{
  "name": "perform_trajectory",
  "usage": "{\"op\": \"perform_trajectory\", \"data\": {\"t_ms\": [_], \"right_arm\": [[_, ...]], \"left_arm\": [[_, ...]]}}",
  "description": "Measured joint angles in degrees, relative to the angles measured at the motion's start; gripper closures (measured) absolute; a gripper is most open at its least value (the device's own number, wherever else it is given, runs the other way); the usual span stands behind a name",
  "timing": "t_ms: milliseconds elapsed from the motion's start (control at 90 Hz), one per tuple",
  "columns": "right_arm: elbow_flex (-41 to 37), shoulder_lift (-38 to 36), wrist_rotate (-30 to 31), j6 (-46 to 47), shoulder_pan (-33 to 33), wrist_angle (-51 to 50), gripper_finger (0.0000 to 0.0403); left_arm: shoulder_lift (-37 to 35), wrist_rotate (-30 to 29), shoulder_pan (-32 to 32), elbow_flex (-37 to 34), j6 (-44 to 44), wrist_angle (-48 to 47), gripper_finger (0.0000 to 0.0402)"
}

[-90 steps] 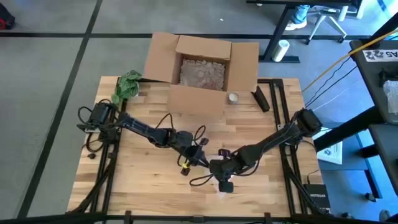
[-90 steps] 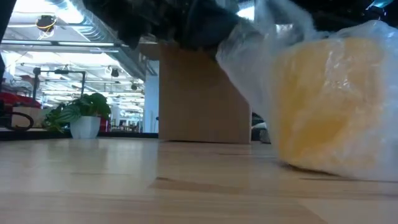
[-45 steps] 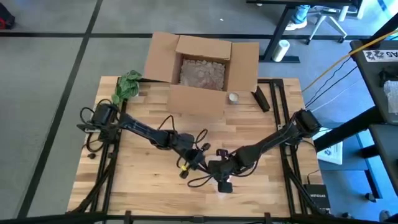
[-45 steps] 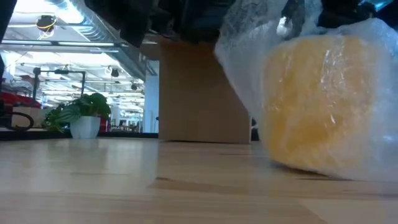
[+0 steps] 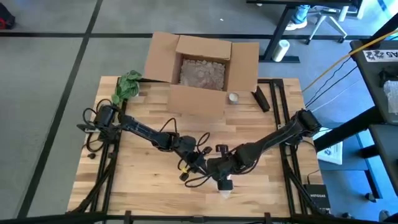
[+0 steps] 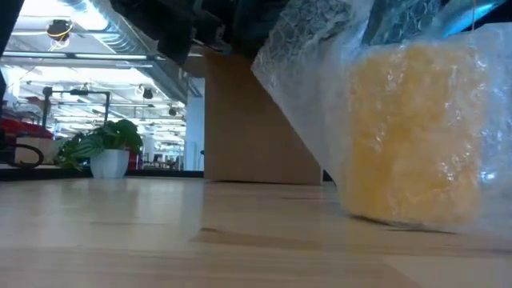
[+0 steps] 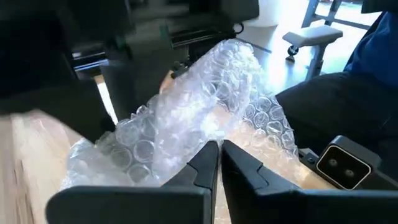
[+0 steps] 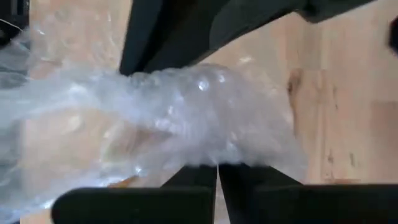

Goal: Wrap mug
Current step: Wrap the yellow mug with the bubble wrap

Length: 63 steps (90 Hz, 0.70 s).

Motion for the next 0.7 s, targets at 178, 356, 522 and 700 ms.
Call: {"op": "perform_trajectory", "data": {"t_ms": [178, 356, 522, 700], "right_arm": [[2.9, 0.0, 0.3, 0.6, 0.1, -4.8, 0.0403], [7.2, -0.1, 3.1, 0.7, 0.8, -9.0, 0.0403], [10.8, -0.1, 5.0, 0.1, 2.1, -9.5, 0.0403], [11.3, -0.2, 3.6, -0.2, 3.6, -6.6, 0.0403]], "left_arm": [[0.0, -0.2, 0.0, 0.0, 0.0, 1.0, 0.0401], [0.0, -0.2, 0.0, 0.0, -0.1, 1.0, 0.0401], [0.0, -0.8, 0.1, 0.0, -0.2, 1.0, 0.0401], [0.0, -1.8, 0.3, 0.0, -0.2, 1.0, 0.0401]]}}
